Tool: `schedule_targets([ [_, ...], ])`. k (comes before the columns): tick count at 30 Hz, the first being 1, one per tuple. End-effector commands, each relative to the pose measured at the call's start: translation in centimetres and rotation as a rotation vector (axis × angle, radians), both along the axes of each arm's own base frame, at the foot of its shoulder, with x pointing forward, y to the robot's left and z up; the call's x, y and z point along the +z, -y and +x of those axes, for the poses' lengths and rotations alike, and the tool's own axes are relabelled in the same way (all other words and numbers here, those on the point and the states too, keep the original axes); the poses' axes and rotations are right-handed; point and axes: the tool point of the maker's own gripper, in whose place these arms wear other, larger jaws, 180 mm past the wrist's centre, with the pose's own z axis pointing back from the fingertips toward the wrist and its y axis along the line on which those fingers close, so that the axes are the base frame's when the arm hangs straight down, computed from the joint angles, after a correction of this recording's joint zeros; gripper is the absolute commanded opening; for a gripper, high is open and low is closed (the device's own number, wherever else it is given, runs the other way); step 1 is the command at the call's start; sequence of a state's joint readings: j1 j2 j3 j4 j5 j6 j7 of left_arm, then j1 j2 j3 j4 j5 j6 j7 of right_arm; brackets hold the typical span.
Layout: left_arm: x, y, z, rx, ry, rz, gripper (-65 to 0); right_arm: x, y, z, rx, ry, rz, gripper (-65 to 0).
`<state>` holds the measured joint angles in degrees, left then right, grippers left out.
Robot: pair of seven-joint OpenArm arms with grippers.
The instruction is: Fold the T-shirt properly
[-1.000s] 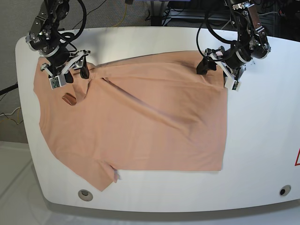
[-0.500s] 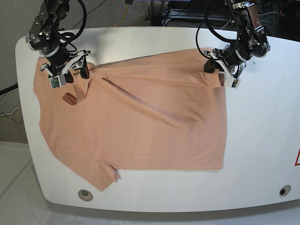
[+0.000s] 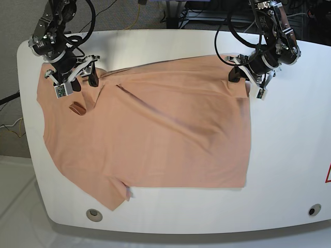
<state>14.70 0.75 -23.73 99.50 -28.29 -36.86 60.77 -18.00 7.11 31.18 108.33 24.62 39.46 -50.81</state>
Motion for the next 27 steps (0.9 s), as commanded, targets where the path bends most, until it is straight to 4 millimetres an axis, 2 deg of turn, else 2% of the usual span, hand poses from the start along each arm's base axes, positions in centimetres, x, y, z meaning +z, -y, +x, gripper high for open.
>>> schedule_targets([
  [1,1.0,-0.1,0.7,0.001,0.04,-0.004,-64.1,1.3,0.0,0.7,0.007,0.054,0.002,-30.1],
  [12,1.1,0.1,0.9,0.001,0.045,-0.01,-64.1,1.3,0.0,0.7,0.007,0.054,0.002,-30.1],
  [19,1.6,0.2,1.9,-0.018,0.04,0.005,-64.1,1.4,0.0,0.8,0.007,0.056,0.002,-30.1],
  [27,3.0,0.1,4.2,-0.028,0.077,0.016,-64.1,1.4,0.0,0.9,0.007,0.059,0.002,-30.1],
])
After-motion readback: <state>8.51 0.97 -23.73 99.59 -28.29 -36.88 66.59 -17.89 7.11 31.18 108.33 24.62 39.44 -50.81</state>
